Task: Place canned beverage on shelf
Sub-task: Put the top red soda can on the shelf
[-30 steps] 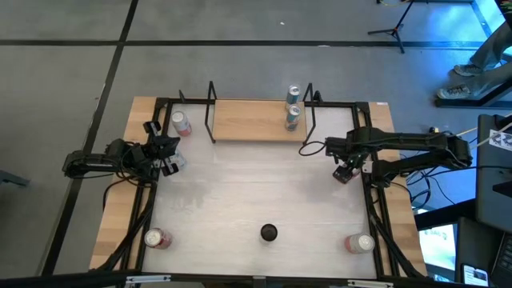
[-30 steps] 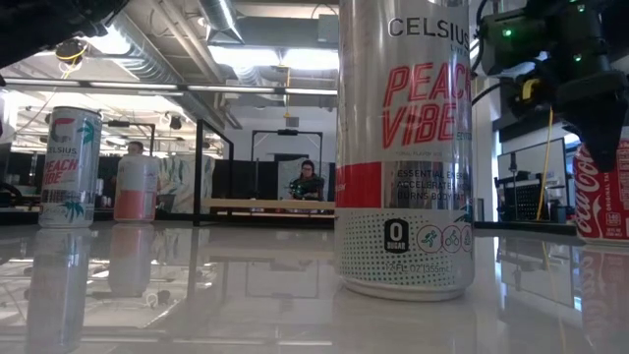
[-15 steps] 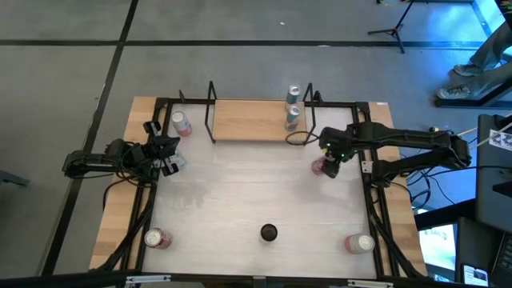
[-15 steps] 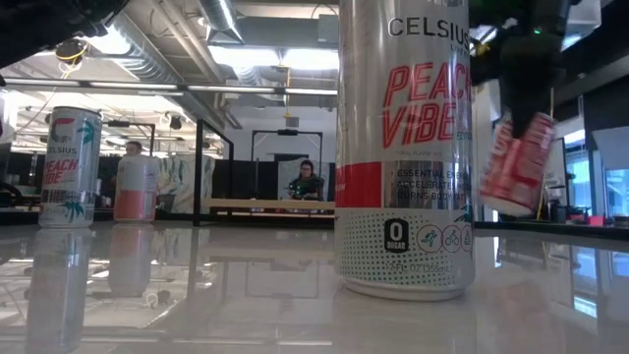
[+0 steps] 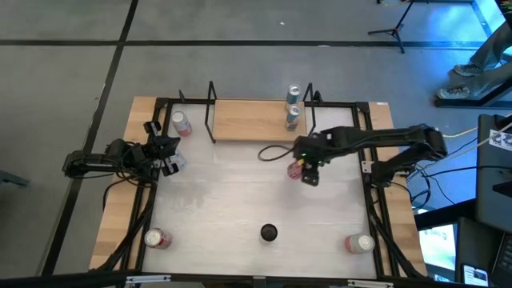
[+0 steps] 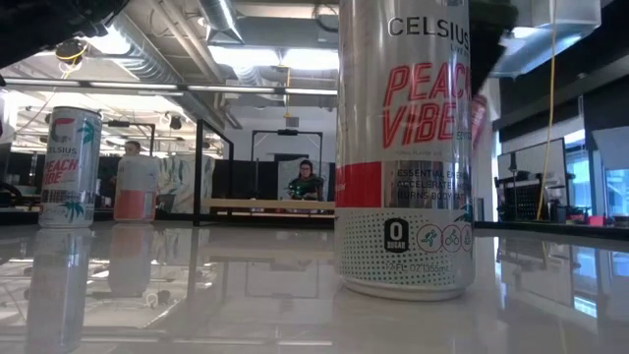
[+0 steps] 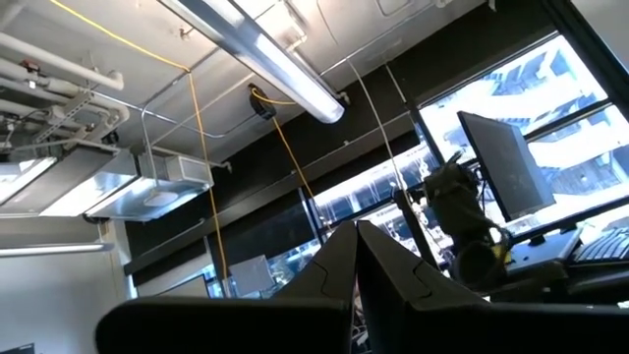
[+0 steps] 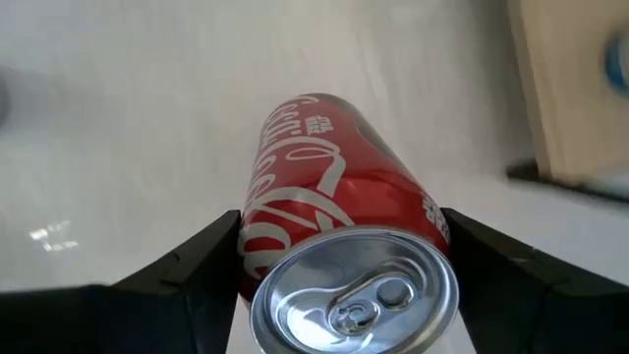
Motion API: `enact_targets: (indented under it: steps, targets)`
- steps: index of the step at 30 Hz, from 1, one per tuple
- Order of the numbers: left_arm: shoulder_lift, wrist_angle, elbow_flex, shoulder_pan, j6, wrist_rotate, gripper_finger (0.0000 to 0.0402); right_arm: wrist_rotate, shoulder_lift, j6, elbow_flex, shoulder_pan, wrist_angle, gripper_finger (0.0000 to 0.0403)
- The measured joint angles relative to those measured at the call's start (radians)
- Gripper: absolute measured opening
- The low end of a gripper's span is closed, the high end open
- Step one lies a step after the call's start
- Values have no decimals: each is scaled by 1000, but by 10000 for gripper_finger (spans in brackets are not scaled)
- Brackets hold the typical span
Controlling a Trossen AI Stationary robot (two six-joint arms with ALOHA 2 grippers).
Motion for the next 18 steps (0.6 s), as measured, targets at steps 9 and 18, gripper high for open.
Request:
enact_targets:
  steps: [9,18]
  targets:
    - [0,0,0,0,0,0,7,4,271,-238,238,3,-43,285]
    - [0,0,0,0,0,0,7,41,457,-475,388,8,-90,285]
